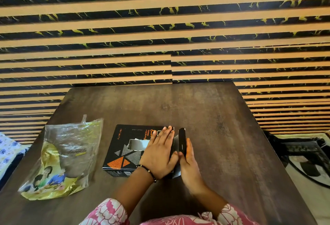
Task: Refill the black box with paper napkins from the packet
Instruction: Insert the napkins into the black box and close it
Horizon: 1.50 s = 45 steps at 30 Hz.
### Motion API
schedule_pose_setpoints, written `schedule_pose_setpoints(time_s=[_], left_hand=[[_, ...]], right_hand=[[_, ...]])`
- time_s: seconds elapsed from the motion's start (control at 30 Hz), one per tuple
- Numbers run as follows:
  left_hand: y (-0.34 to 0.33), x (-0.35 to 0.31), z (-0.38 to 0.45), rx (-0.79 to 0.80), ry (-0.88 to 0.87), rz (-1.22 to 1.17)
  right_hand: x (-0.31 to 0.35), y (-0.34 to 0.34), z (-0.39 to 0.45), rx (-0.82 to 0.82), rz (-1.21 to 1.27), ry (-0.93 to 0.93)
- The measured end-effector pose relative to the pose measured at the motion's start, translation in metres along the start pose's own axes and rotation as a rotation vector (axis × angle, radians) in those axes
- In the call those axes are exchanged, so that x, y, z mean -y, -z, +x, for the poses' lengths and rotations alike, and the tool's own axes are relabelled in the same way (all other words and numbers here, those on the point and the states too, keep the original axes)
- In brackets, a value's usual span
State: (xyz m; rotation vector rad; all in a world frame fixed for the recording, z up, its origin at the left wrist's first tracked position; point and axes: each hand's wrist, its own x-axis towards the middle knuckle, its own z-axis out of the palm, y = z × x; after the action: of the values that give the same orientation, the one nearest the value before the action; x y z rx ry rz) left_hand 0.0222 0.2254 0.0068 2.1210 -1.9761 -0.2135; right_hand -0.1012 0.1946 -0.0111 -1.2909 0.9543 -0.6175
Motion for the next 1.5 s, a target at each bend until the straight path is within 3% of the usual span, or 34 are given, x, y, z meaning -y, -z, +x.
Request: schedule_pose_setpoints(time_s=[0.27,0.5,0.9,1.03,1.13,1.23,1.37,1.5], left_hand=[[0.000,-0.001,0.001,-0.006,0.033,-0.002],[-0.001,0.001,0.004,-0.004,0.044,0.003],[0.000,-0.001,0.005,0.005,0.058,-0.012],[0.004,0.003,0.004,-0.046,0.056,-0.115],[0.013,0.009,-0.007,-0.134,0.107,-0.186],[0.024,0.027,-0.025,-0.201,0.198,-0.171],[0.030,0.060,-0.048,-0.229,0.290,-0.084],[0.026,0.081,-0.057,-0.179,0.295,0.013]], right_hand=[[0.002,-0.004,-0.005,0.140,0.196,0.000],[-0.006,-0.007,-0.009,0.194,0.184,-0.020],[-0.009,-0.007,-0.009,0.174,0.074,-0.053],[0.001,-0.010,-0.009,0.082,0.004,-0.053],[0.012,-0.010,-0.007,-0.031,-0.241,0.007],[0.023,-0.015,-0.004,-0.078,-0.557,0.183],[0.027,-0.034,0.003,-0.041,-0.904,0.414],[0.022,-0.051,0.011,-0.006,-1.216,0.422]])
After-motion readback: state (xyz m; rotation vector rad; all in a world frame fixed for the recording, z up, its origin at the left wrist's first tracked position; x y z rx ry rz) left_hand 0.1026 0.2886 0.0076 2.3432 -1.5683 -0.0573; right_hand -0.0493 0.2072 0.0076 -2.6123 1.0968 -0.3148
